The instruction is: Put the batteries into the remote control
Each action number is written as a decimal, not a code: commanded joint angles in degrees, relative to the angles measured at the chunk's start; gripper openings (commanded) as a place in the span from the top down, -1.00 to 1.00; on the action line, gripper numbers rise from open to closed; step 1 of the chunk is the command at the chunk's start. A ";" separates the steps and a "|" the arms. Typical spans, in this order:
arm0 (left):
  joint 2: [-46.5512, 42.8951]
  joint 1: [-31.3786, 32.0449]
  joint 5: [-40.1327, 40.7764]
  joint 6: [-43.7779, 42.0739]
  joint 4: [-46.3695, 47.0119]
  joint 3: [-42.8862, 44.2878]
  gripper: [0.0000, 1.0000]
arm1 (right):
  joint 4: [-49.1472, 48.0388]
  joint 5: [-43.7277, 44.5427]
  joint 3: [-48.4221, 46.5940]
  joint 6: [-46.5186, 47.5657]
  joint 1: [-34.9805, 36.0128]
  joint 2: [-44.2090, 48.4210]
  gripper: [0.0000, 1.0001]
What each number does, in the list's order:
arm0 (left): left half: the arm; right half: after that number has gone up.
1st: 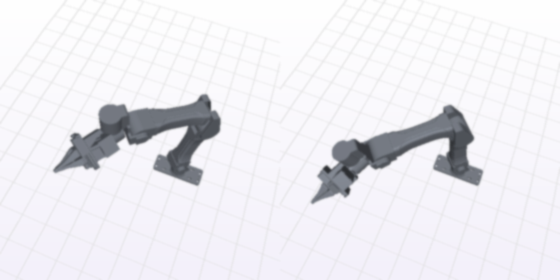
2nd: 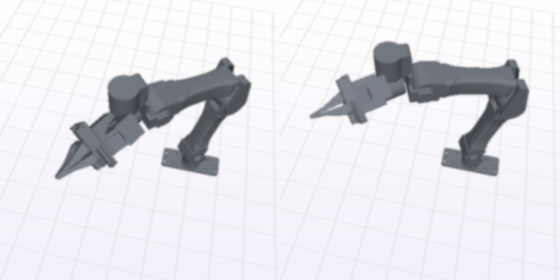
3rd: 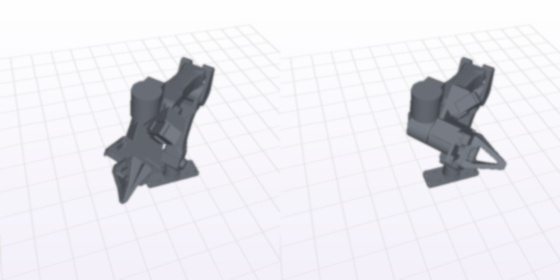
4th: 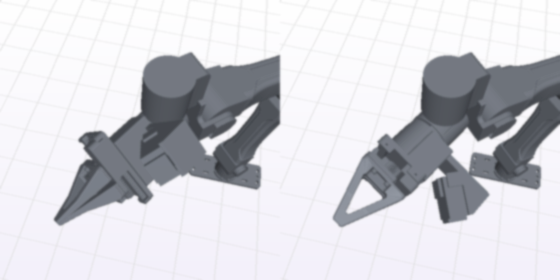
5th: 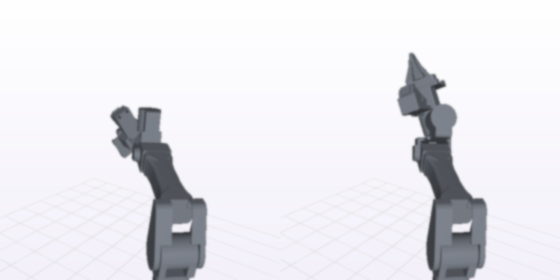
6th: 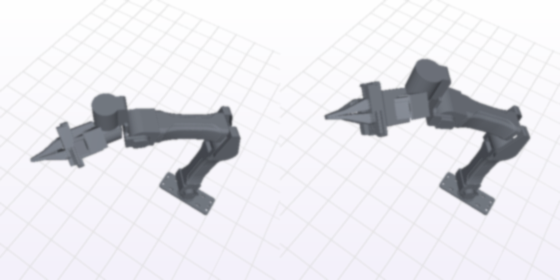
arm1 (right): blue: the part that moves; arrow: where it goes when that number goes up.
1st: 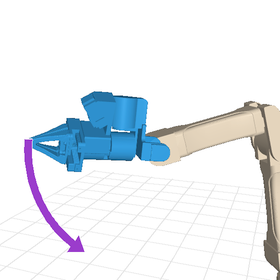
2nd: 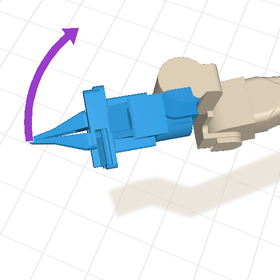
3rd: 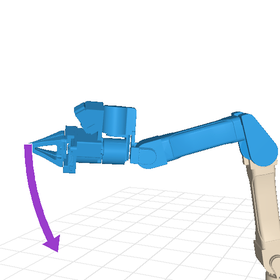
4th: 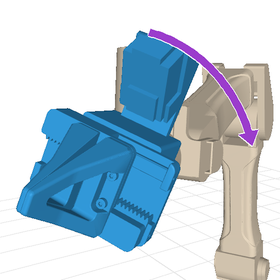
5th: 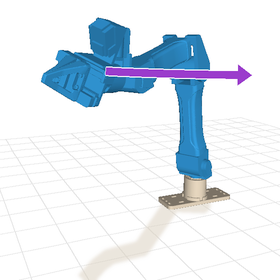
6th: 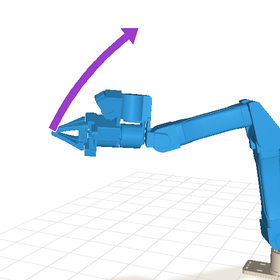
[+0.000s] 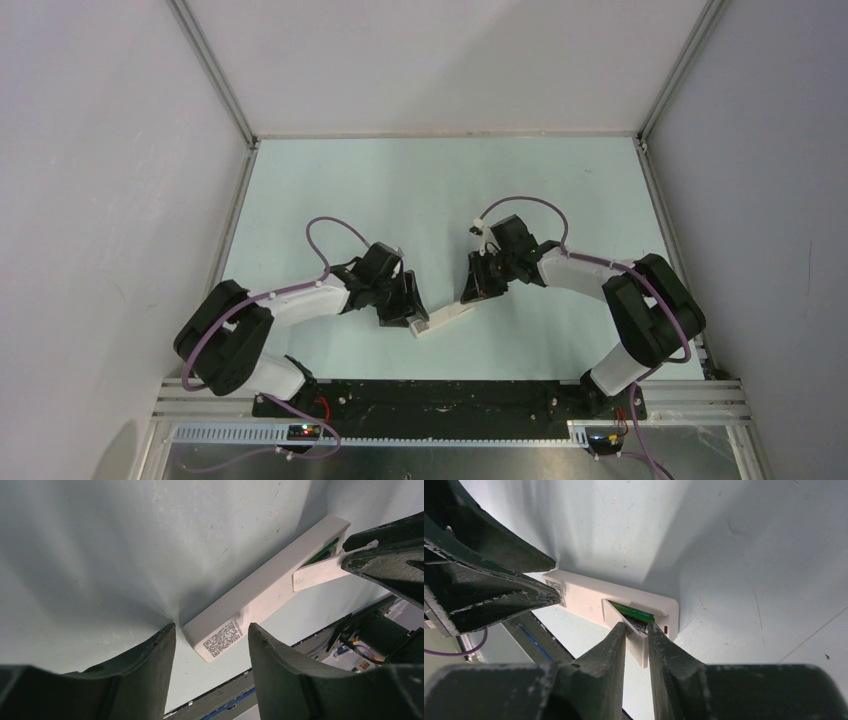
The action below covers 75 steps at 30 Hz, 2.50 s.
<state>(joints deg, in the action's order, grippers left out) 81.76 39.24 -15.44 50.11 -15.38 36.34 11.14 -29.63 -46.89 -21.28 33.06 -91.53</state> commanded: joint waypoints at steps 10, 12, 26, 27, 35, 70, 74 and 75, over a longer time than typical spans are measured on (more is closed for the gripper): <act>0.98 0.48 0.85 -0.19 -0.52 0.26 -0.20 | 4.54 3.66 -3.39 2.63 0.33 2.57 0.33; 0.95 0.40 0.91 -0.21 -0.49 0.20 -0.20 | 4.81 3.81 -3.66 2.72 0.30 2.60 0.31; 1.04 0.36 0.94 -0.26 -0.51 0.09 -0.21 | 7.77 7.11 -4.69 4.75 1.11 2.70 0.10; 1.04 0.33 0.94 -0.27 -0.46 0.06 -0.20 | 7.85 7.25 -4.70 4.93 1.41 2.64 0.10; 1.16 0.39 0.94 -0.34 -0.48 -0.07 -0.21 | 8.78 8.98 -5.20 5.92 3.18 1.00 0.13; 1.85 0.48 0.26 -0.47 -0.49 0.74 -0.20 | 8.69 11.00 -5.16 6.13 3.94 -2.82 0.52; 2.01 0.43 0.20 -0.34 -0.49 0.69 -0.19 | 8.96 11.92 -5.18 5.34 4.93 -3.15 0.52; 2.05 0.43 0.16 -0.31 -0.46 0.67 -0.19 | 9.14 12.25 -5.16 4.94 5.18 -3.09 0.51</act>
<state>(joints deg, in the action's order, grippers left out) 82.50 39.27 -16.38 50.09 -14.85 36.56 19.90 -20.08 -51.05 -15.86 36.34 -93.06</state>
